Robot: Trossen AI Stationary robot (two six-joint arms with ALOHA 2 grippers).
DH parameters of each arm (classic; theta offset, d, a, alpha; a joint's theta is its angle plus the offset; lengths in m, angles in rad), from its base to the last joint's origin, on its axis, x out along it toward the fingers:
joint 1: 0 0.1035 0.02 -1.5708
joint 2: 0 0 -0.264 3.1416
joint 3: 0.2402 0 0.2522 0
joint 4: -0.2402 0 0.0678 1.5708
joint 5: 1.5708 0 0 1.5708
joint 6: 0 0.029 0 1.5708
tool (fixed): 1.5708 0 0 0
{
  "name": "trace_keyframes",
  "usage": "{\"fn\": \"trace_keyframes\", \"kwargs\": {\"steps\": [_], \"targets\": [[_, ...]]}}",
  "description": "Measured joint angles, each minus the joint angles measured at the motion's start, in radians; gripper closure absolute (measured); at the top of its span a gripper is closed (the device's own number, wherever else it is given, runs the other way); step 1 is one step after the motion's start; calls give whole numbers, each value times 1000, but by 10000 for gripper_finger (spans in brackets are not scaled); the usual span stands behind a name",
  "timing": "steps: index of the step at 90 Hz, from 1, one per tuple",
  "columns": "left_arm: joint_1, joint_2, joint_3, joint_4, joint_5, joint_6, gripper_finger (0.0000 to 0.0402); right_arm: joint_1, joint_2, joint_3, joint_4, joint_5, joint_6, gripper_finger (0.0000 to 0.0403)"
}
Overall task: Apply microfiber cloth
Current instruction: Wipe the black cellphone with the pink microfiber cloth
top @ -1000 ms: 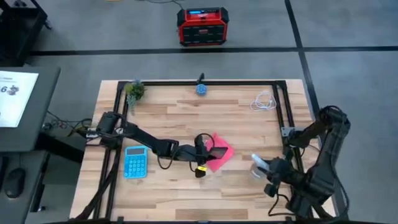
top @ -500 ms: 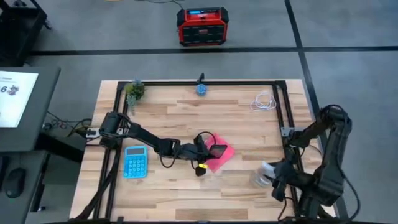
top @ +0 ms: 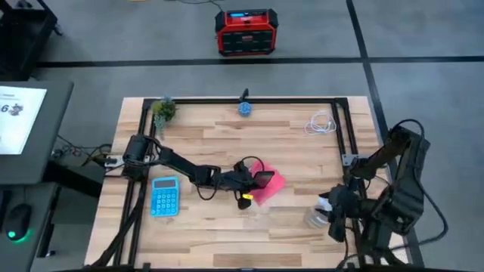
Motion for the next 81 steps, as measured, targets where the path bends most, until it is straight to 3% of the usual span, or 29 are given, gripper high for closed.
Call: {"fn": "trace_keyframes", "kwargs": {"steps": [27,37,50,63,81], "targets": [[-7,-70,2,-265,-28,-3,389,-198,32,22,380,-47,-506,223],[-18,-109,0,-355,-63,7,389,-259,82,21,393,-68,-615,223],[-25,-159,-2,-497,-106,10,389,-338,146,-57,363,-71,-659,223],[-40,-196,-2,-608,-112,15,389,-426,173,-219,383,-86,-623,223],[-57,-239,-4,-668,-110,17,389,-488,161,-518,660,-66,-632,223]]}}
